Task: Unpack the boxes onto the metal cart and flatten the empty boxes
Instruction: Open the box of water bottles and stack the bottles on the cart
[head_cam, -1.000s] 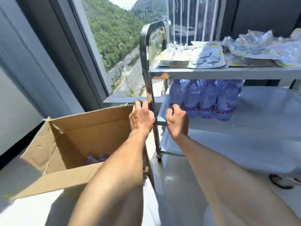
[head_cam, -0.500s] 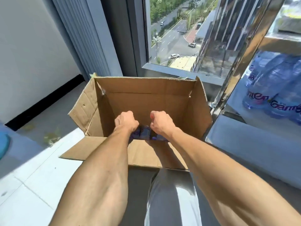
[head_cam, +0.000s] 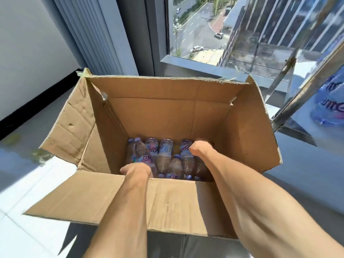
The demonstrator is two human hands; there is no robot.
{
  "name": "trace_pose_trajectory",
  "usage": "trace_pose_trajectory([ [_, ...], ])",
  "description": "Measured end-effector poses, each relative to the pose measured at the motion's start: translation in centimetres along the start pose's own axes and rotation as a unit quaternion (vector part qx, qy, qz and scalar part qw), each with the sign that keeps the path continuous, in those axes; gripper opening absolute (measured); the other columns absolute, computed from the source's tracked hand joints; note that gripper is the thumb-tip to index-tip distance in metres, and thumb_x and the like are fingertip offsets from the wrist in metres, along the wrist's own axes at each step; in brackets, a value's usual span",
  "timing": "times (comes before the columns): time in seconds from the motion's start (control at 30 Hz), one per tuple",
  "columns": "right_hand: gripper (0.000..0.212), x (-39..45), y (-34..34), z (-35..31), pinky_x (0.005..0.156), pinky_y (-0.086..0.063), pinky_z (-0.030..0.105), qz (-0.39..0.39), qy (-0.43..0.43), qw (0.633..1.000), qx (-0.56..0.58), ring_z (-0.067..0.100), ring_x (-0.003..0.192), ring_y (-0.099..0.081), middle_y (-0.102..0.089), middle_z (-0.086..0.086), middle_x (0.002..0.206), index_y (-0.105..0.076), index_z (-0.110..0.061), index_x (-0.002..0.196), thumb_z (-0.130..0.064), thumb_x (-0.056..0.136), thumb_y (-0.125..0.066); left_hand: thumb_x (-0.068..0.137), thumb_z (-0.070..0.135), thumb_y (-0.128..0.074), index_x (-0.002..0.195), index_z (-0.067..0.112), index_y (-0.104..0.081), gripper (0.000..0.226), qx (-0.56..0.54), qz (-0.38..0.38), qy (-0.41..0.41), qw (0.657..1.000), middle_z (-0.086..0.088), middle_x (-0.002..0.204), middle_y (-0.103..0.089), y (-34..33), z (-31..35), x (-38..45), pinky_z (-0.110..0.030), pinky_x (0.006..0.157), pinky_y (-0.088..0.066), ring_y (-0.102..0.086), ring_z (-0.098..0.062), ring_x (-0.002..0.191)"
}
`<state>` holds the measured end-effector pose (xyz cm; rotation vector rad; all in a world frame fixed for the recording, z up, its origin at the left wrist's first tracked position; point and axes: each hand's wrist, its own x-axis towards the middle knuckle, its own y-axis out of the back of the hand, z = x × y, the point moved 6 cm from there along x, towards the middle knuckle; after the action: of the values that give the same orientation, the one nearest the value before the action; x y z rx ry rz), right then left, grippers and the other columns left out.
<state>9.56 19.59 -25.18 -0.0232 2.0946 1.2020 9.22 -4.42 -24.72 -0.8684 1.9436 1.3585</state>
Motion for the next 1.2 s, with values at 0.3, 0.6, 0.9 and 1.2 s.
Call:
trace_pose_trajectory([
  [0.3,0.055,-1.2,-11.6,1.8,0.114,-0.03,0.033,-0.09,-0.031,0.995,-0.01,0.029,0.136,-0.04,-0.038,0.016,0.149,-0.032,-0.006,0.147,-0.028,0.099,-0.049,0.086,0.035,-0.049,0.137,0.02,-0.052,0.053,0.025,0.009,-0.038,0.999,-0.002,0.145,-0.047,-4.1,0.0,-0.3,-0.041,0.104,-0.039,-0.047,-0.025,0.131],
  [0.6,0.055,-1.8,-12.0,3.8,0.111,-0.031,0.031,-0.064,-0.053,0.996,0.02,0.026,0.137,-0.039,-0.039,0.013,0.148,-0.034,-0.006,0.145,-0.024,0.097,-0.054,0.087,0.044,-0.058,0.139,0.012,-0.047,0.062,-0.081,0.141,-0.054,0.985,-0.01,0.145,-0.046,2.6,1.6,0.7,-0.036,0.105,-0.04,-0.046,-0.028,0.132],
  [0.9,0.049,-0.5,-13.6,4.1,0.108,-0.04,0.042,-0.027,-0.1,0.994,0.047,0.03,0.131,-0.045,-0.046,0.013,0.143,-0.045,-0.01,0.139,-0.026,0.095,-0.055,0.089,0.029,-0.054,0.131,0.015,-0.055,0.045,-0.071,0.135,-0.197,0.969,-0.014,0.135,-0.055,-2.3,11.6,4.2,-0.039,0.098,-0.048,-0.054,-0.033,0.122],
  [1.2,0.041,-0.9,-12.0,5.0,0.106,-0.041,0.047,-0.002,-0.12,0.992,0.044,0.032,0.13,-0.047,-0.049,0.015,0.141,-0.052,-0.007,0.134,-0.02,0.095,-0.051,0.087,0.024,-0.061,0.129,0.01,-0.058,0.045,-0.033,-0.099,-0.211,0.972,-0.011,0.124,-0.063,-8.4,12.4,5.4,-0.038,0.1,-0.048,-0.06,-0.027,0.111],
])
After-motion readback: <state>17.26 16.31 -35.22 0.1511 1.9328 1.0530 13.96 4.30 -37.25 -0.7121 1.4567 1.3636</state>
